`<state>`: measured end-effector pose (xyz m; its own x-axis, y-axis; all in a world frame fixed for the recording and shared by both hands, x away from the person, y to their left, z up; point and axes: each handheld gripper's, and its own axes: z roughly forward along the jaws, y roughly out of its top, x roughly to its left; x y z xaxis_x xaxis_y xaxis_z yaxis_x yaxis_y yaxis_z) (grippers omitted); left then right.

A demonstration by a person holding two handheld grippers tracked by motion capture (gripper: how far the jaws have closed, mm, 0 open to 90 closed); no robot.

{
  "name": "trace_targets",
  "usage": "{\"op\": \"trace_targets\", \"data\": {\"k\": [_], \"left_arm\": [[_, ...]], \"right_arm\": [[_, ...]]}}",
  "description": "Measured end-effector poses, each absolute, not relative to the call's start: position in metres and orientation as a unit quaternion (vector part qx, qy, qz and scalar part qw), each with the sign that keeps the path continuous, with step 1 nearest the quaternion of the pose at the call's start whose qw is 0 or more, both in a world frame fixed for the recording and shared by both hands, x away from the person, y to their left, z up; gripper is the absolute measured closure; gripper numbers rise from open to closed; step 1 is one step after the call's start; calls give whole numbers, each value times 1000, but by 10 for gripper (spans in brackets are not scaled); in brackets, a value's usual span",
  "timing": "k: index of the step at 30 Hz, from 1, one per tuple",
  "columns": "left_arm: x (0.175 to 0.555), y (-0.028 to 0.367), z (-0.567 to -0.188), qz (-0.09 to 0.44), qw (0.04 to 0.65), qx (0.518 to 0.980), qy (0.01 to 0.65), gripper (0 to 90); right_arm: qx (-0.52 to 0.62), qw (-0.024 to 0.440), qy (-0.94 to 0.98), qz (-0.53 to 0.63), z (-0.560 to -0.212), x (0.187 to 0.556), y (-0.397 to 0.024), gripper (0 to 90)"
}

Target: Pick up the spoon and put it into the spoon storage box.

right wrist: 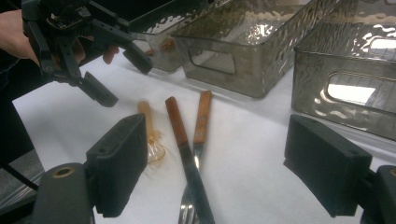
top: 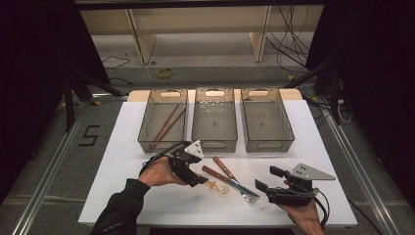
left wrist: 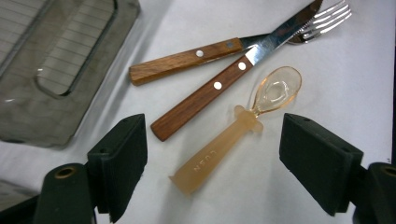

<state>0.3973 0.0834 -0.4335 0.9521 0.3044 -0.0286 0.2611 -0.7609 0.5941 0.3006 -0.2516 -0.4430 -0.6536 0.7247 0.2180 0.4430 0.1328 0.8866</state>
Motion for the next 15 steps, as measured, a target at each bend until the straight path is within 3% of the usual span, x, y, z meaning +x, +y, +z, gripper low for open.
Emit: {"op": "trace_targets", "data": {"k": [15], "left_arm": [[396,66,-454,28,266,957,111,287]], "right_arm": [[394,132,743,524,-444,300,-250,223]]}}
